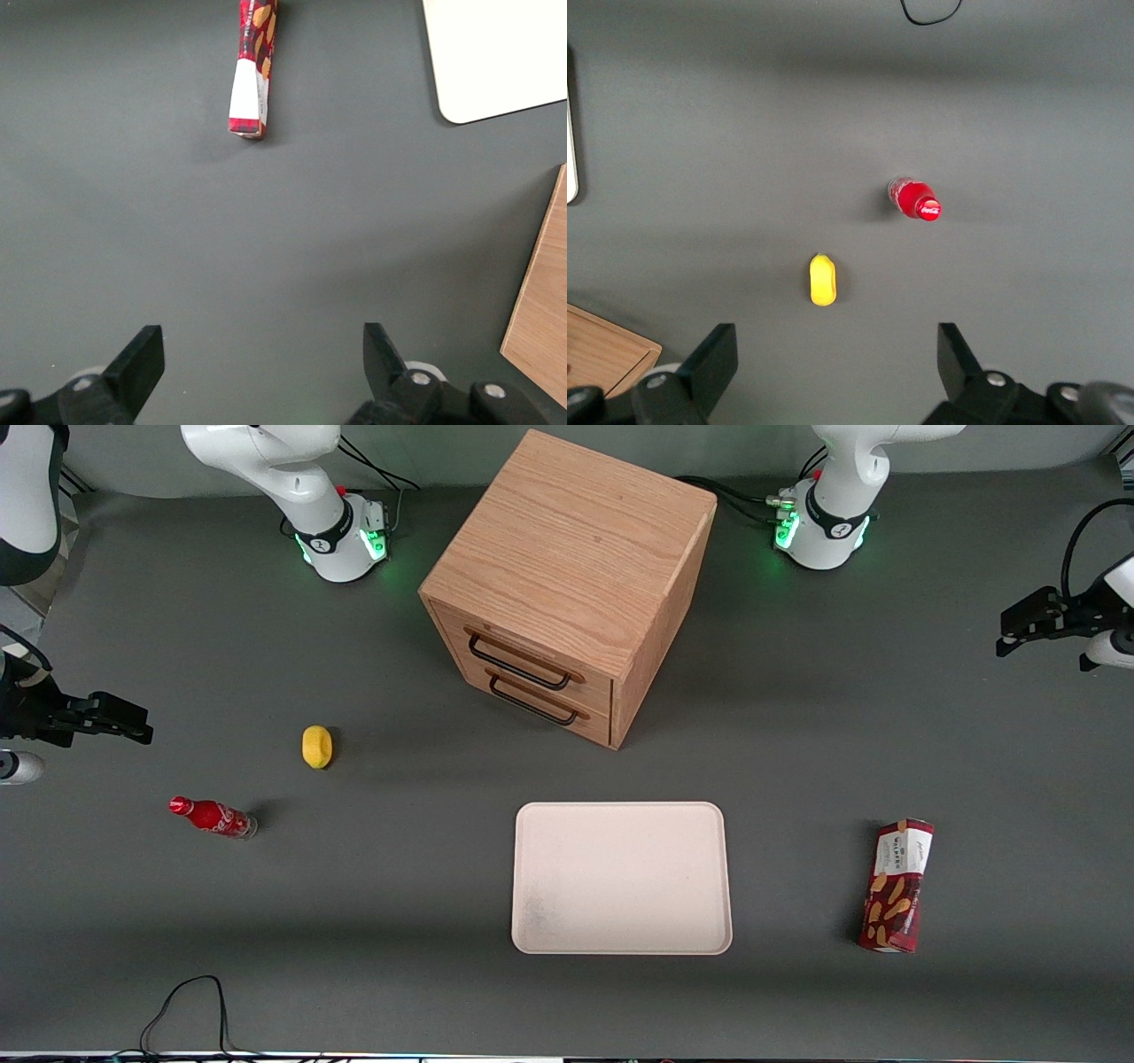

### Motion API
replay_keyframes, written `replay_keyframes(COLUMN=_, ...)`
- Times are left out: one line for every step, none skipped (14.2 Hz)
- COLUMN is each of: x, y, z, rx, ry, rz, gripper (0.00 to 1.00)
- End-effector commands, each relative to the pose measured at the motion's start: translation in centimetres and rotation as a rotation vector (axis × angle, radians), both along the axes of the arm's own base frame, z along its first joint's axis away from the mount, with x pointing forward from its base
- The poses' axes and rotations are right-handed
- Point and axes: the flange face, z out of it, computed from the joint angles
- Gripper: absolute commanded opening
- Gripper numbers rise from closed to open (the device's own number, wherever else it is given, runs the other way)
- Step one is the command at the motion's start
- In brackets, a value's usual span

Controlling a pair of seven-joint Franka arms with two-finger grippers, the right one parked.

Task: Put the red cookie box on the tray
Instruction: 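Move the left gripper down over the red plaid shortbread box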

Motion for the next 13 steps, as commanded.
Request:
replay_keyframes(x=-1.0, y=-0.2, z=0.1, rx=0.017, ry=0.004, rz=0.000, gripper=1.00)
replay_keyframes(x=-0.8, y=-0.4, z=0.0, rx=0.017, ry=0.001, rz=-0.009, gripper=1.00)
replay_keyframes(x=-0.2, y=-0.5, z=-0.5, rx=0.021, ry=-0.003, rz=-0.011, gripper=1.00)
replay_keyframes(x=0.5, y=-0.6, z=-1.6, rx=0.033, ry=0.009, rz=-0.018, gripper=1.00)
replay_keyframes(x=1.3, y=-0.7, z=-2.9, rx=0.051, ry=0.028, rz=-0.026, gripper=1.00)
replay_keyframes(x=2.1, y=-1.2, z=-3.6, rx=0.058, ry=0.037, rz=-0.040, gripper=1.00)
replay_keyframes(x=3.2, y=-1.6, z=-3.7, rx=0.061, ry=0.033, rz=-0.043, gripper=1.00)
replay_keyframes(x=5.3, y=-2.6, z=-3.9, rx=0.064, ry=0.029, rz=-0.054, gripper=1.00)
replay_keyframes(x=7.7, y=-2.8, z=-4.0, rx=0.078, ry=0.024, rz=-0.056, gripper=1.00)
replay_keyframes(x=10.2, y=-3.0, z=-4.5, rx=0.094, ry=0.018, rz=-0.059, gripper=1.00)
replay_keyframes(x=12.5, y=-3.1, z=-5.8, rx=0.098, ry=0.019, rz=-0.056, gripper=1.00)
replay_keyframes(x=14.3, y=-3.2, z=-7.3, rx=0.098, ry=0.015, rz=-0.055, gripper=1.00)
replay_keyframes(x=15.8, y=-2.7, z=-9.5, rx=0.104, ry=0.028, rz=-0.044, gripper=1.00)
